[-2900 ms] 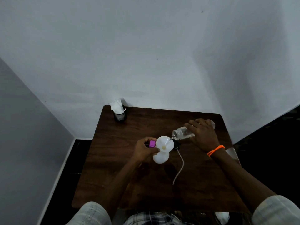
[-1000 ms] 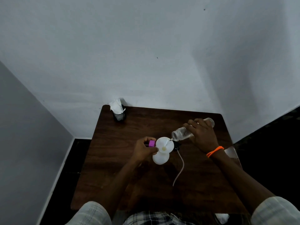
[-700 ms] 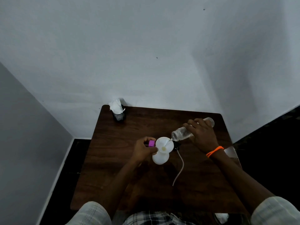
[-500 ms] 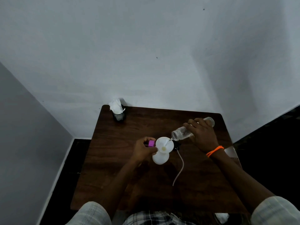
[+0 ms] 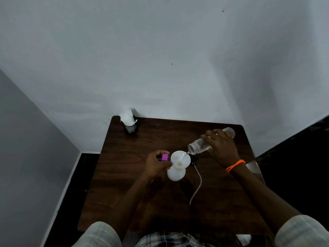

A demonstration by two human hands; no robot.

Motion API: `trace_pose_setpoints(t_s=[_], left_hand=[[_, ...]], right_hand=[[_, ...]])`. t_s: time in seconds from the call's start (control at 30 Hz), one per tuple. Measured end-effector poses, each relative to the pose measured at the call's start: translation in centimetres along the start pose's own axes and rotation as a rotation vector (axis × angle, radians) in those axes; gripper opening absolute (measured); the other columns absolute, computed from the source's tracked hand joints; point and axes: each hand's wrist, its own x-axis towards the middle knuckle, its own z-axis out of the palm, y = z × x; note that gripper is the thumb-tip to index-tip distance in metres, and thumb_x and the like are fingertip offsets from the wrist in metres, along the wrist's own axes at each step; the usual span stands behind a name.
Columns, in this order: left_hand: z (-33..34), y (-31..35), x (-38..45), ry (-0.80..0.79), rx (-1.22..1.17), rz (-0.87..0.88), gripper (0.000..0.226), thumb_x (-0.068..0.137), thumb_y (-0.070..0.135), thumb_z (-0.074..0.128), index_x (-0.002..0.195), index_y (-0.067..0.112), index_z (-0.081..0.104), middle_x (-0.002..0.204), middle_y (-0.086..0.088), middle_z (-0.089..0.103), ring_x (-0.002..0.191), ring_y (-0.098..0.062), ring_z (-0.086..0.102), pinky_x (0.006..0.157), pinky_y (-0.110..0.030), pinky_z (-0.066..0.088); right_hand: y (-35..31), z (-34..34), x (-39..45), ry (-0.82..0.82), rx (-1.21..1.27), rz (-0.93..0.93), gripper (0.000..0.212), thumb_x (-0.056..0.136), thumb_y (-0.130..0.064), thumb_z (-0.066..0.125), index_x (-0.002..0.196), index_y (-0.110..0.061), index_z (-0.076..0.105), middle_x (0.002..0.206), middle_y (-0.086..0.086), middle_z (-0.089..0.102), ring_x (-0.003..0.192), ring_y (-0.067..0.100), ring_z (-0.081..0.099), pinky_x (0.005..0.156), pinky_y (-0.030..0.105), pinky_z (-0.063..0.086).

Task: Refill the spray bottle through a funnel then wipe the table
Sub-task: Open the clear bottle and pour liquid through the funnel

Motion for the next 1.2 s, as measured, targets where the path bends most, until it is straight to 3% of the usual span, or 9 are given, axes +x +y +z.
trace_pose_setpoints(t_s=[0.2, 0.53, 0.73, 0.9, 1.03, 1.2], left_hand=[[-0.2, -0.1, 0.1, 0.016, -0.032, -0.003, 0.046, 0.07, -0.004, 0.087, 0.109, 0.013, 0.071, 0.11, -0.015, 0.068, 0.094, -0.037, 0.073, 0.076, -0.053, 0.064], [-0.4, -0.1, 0.3, 0.021, -0.044, 0.011, 0.045, 0.068, -0.001, 0.09, 0.106, 0.014, 0.072, 0.108, -0.02, 0.068, 0.085, -0.032, 0.072, 0.074, -0.047, 0.065], [-0.3, 0.0, 0.3, 0.062, -0.111, 0.009, 0.04, 0.07, 0.012, 0.093, 0.103, 0.009, 0.071, 0.085, -0.02, 0.071, 0.063, -0.028, 0.068, 0.067, -0.041, 0.059], [0.0, 0.9, -0.1, 0.089, -0.165, -0.03, 0.031, 0.082, 0.026, 0.085, 0.103, 0.009, 0.07, 0.071, -0.016, 0.07, 0.054, -0.018, 0.061, 0.051, -0.028, 0.053], [0.0, 1.0, 0.0, 0.12, -0.155, 0.002, 0.031, 0.085, 0.036, 0.08, 0.108, 0.017, 0.072, 0.079, -0.012, 0.073, 0.056, -0.017, 0.063, 0.047, -0.026, 0.05], [-0.1, 1.2, 0.3, 0.143, -0.143, 0.052, 0.031, 0.085, 0.028, 0.081, 0.115, 0.022, 0.073, 0.094, -0.005, 0.078, 0.055, -0.017, 0.065, 0.046, -0.023, 0.049]], right_hand=[[-0.1, 0.0, 0.0, 0.027, -0.008, -0.009, 0.046, 0.077, -0.028, 0.051, 0.117, -0.02, 0.07, 0.12, 0.001, 0.067, 0.107, 0.031, 0.06, 0.083, 0.043, 0.039], [0.0, 0.4, 0.2, 0.12, 0.015, -0.045, 0.043, 0.072, -0.018, 0.072, 0.115, -0.019, 0.072, 0.118, 0.001, 0.069, 0.106, 0.031, 0.06, 0.083, 0.043, 0.04], [-0.1, 0.5, 0.3, 0.125, 0.016, -0.034, 0.047, 0.068, -0.015, 0.081, 0.114, -0.02, 0.071, 0.117, 0.0, 0.068, 0.106, 0.031, 0.06, 0.084, 0.044, 0.04], [-0.1, 0.5, 0.2, 0.133, 0.019, -0.031, 0.048, 0.068, -0.015, 0.082, 0.114, -0.019, 0.072, 0.117, 0.0, 0.068, 0.106, 0.031, 0.06, 0.083, 0.043, 0.039], [-0.1, 0.6, 0.2, 0.141, 0.027, -0.032, 0.048, 0.068, -0.012, 0.082, 0.114, -0.018, 0.072, 0.117, 0.001, 0.068, 0.105, 0.031, 0.06, 0.082, 0.043, 0.04], [-0.5, 0.9, 0.0, 0.138, 0.021, -0.025, 0.044, 0.072, -0.012, 0.079, 0.114, -0.019, 0.071, 0.117, 0.0, 0.068, 0.106, 0.03, 0.059, 0.081, 0.044, 0.04]])
